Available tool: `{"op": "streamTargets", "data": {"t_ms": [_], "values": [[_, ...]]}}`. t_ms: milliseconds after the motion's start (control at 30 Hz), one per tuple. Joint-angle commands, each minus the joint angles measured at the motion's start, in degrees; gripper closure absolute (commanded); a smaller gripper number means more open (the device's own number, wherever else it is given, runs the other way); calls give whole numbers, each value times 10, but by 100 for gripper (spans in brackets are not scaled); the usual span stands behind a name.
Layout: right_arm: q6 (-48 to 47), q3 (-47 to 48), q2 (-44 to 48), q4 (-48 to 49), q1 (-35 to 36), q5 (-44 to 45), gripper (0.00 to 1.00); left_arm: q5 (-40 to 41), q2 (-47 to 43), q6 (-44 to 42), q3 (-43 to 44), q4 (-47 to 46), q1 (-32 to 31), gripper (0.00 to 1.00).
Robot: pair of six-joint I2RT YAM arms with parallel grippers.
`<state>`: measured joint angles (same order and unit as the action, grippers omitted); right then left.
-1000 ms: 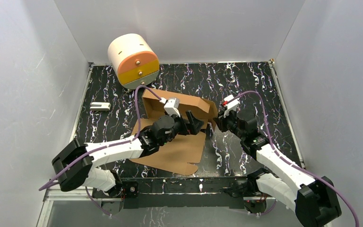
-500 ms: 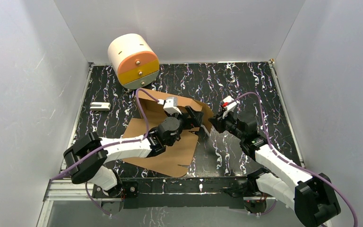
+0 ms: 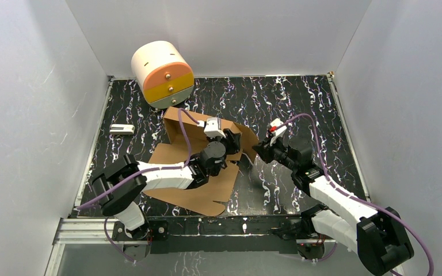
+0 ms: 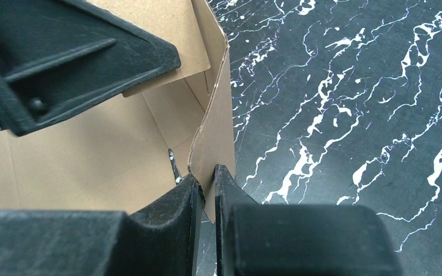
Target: Fold the paper box
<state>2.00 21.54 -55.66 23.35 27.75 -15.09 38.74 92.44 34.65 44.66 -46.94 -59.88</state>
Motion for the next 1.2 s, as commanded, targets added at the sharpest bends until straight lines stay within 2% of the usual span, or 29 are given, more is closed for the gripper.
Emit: {"op": "streamTargets", "data": {"t_ms": [0, 67, 233, 467, 567, 767, 967, 1167], "values": [[-11, -4, 0, 36, 0, -23, 80, 50, 7, -96, 15, -50, -4, 76], [-13, -3, -1, 35, 0, -24, 80, 51, 11, -136, 12, -58, -4, 82], [-19, -5, -3, 39, 0, -36, 80, 35, 20, -258, 2, -66, -4, 89], [-19, -7, -10, 49, 0, -53, 80, 70, 7, -337, -27, -79, -4, 95], [-19, -6, -14, 52, 0, -60, 80, 82, 13, -344, -31, -85, -4, 90], [-19, -5, -13, 49, 0, -64, 80, 56, 1, -324, -53, -90, -4, 73], [-19, -4, -12, 50, 0, -68, 79, -21, -63, -299, -97, -89, -5, 55], [-19, -2, -21, 49, 0, -75, 77, -92, -131, -287, -177, -87, -8, 39]]}}
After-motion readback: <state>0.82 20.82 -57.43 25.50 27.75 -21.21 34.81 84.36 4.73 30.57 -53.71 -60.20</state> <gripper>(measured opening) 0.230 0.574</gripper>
